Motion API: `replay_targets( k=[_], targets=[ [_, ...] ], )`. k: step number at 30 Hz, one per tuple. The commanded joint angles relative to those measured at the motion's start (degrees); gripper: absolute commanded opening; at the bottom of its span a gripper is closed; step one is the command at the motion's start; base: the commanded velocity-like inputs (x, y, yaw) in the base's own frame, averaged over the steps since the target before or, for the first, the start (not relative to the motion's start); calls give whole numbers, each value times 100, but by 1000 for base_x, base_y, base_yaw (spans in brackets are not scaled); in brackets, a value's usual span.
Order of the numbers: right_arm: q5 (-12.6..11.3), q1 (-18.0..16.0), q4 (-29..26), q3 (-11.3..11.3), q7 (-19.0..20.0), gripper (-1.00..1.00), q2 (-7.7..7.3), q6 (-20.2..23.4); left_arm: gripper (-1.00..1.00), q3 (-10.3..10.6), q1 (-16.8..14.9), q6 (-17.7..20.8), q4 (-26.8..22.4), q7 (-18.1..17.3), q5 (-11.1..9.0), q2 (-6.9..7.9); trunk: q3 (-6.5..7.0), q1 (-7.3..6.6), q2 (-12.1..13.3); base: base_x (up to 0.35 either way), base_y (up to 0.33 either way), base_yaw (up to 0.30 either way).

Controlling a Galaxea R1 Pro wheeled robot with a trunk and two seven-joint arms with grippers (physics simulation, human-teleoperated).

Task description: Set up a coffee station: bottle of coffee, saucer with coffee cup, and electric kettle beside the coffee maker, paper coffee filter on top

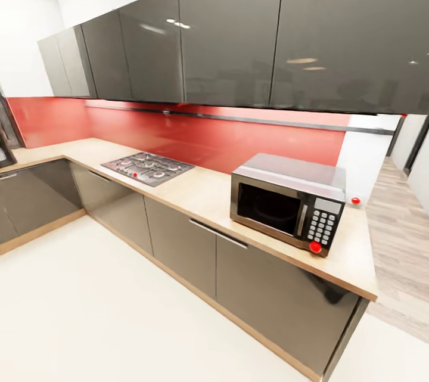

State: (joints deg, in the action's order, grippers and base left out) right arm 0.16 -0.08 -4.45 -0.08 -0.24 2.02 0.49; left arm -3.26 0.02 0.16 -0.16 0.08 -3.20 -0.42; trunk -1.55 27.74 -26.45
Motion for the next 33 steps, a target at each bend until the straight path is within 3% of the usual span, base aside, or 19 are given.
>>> replay_targets(
  k=[1, 20, 33],
  targets=[
    [1, -1, -15, 0, -2, 100, 0, 7, 100, -29, -2, 2, -2, 1, -37, -1, 9, -20, 32, 0, 0, 280],
    [10, -1, -21, 17, -2, 100, 0, 6, 100, -11, -8, -25, -16, -46, -23, -6, 9, -20, 32, 4, 0, 280],
    [10, -1, -25, 17, -2, 100, 0, 4, 100, 1, -16, -121, -133, -69, -12, 5, 9, -20, 32, 294, 0, 280]
  ],
)
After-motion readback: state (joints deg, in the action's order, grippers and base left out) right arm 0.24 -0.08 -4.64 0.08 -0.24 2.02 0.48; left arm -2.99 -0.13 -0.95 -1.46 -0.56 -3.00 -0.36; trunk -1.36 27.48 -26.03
